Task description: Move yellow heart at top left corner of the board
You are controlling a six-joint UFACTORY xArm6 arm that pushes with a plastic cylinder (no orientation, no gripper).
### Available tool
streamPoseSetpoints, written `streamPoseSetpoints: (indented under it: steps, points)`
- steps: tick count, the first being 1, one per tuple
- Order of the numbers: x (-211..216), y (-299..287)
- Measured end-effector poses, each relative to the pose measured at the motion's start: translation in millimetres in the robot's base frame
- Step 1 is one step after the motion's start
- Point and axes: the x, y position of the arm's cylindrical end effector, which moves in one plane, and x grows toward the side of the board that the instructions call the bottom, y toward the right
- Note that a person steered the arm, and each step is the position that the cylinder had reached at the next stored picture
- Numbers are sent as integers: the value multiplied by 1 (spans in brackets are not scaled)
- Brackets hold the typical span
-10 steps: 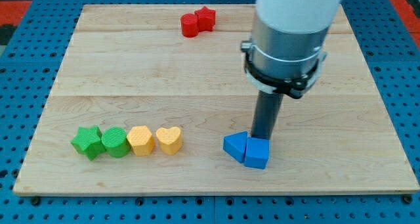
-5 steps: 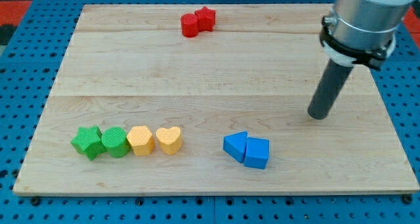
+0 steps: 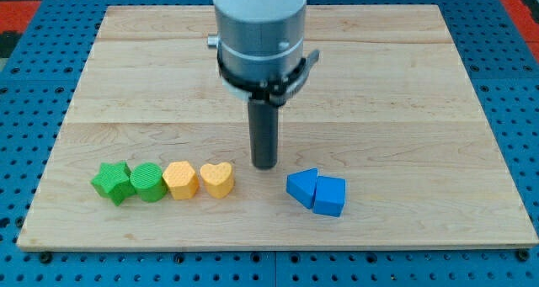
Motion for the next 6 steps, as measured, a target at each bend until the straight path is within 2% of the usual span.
streamPoseSetpoints:
  steps: [2, 3, 4, 5, 6]
  points:
    - [70, -40]
    - [30, -68]
    - [0, -69]
    - [13, -65]
    - [-1, -46]
